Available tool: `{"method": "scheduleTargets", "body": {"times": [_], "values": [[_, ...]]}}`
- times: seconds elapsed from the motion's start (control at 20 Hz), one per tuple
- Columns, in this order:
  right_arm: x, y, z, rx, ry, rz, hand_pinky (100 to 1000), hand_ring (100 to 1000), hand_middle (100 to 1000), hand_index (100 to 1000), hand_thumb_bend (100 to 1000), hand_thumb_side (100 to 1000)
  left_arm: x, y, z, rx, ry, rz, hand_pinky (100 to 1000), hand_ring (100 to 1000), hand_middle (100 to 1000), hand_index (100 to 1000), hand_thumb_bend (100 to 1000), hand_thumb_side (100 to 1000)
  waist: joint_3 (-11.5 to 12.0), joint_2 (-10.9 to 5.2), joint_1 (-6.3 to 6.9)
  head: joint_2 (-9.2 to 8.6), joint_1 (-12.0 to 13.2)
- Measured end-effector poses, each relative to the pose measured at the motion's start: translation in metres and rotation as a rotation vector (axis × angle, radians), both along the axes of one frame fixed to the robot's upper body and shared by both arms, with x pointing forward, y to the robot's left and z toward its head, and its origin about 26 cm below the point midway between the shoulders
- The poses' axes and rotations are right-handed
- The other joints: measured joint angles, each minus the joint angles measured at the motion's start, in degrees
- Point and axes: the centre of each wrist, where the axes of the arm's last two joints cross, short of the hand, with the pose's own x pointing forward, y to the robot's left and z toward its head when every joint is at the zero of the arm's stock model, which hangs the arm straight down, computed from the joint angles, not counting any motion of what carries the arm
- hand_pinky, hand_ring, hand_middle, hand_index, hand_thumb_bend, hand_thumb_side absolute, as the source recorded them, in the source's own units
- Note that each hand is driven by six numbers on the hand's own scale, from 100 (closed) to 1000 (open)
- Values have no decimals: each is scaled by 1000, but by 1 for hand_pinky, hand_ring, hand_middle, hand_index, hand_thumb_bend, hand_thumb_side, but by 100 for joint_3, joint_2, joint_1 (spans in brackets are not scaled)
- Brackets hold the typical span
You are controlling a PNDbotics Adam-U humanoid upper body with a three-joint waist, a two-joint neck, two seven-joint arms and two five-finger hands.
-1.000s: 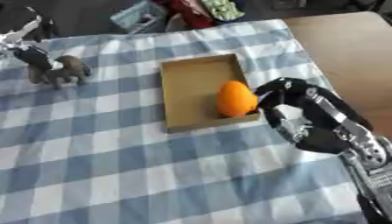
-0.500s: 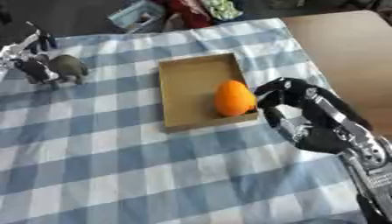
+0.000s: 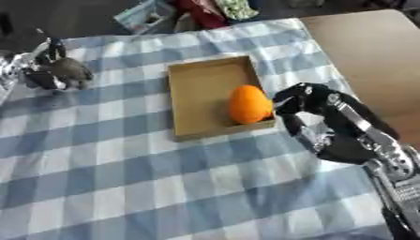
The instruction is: Pick up objects on the table and place them in the box.
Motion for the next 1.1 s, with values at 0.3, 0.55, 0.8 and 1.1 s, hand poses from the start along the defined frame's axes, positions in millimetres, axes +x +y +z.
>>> {"method": "scheduleTargets", "body": {"times": [0.3,0.55,0.8,1.1], "values": [[0,0,0,0,0,0,656,669,717,797,178,514,0,-2,-1,32,-18,-4,577,364,345,491,269,100,4,0,0,-1,-20],[0,0,0,0,0,0,657,669,717,797,173,515,-1,-4,-2,43,-60,-10,556,343,322,463,248,100,4,0,-2,-2,-25],[0,0,0,0,0,0,657,669,717,797,170,514,-4,-15,13,33,-129,-42,552,341,319,458,248,100,7,0,-2,-3,-27],[0,0,0,0,0,0,657,669,717,797,168,514,-10,-39,52,38,-241,-126,549,340,314,455,252,100,9,-9,0,-3,-38]]}}
